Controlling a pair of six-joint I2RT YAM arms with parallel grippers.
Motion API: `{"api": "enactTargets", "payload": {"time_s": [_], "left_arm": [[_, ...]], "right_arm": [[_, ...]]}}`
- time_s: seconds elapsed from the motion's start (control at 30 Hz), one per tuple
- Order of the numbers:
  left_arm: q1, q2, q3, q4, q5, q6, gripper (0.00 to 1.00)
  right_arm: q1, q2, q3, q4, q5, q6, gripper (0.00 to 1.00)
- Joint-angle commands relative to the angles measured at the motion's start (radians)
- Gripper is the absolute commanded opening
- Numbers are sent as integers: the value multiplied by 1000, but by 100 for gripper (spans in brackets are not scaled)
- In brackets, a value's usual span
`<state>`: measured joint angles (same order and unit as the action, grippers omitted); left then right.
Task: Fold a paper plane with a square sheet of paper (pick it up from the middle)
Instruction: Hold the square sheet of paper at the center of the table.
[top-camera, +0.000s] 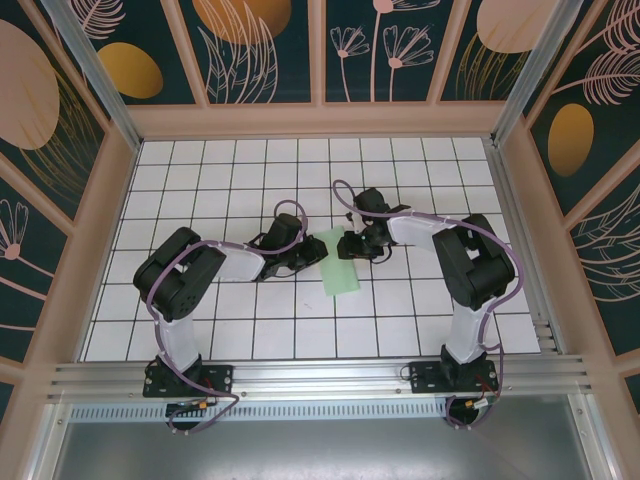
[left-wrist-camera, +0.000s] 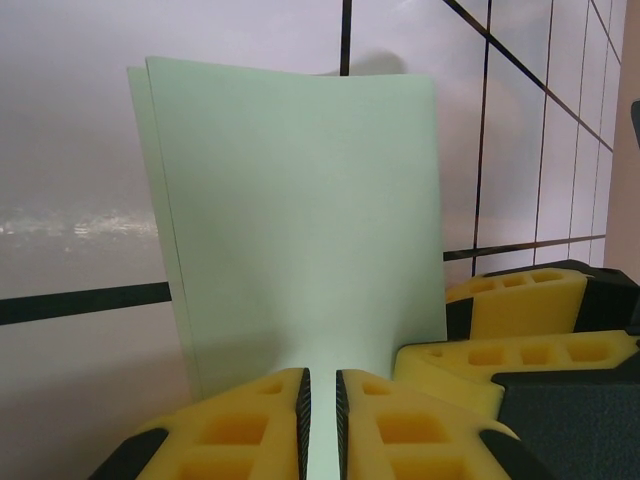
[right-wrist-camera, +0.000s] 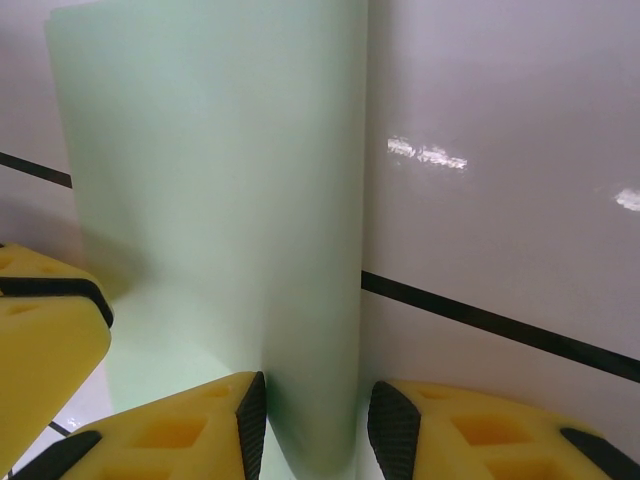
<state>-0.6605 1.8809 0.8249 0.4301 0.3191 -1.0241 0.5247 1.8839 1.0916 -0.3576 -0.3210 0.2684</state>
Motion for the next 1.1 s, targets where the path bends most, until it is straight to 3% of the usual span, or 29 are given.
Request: {"api": "enactTargets", "payload": {"time_s": [0.0,1.07], "left_arm": [[-5,20,20,-26,20,22,19],[-4,32,36,-68,19,48,19]], "right_arm": [[17,161,-53,57,111,-6,40],[40,177,-53,63,128,-42,41]]}}
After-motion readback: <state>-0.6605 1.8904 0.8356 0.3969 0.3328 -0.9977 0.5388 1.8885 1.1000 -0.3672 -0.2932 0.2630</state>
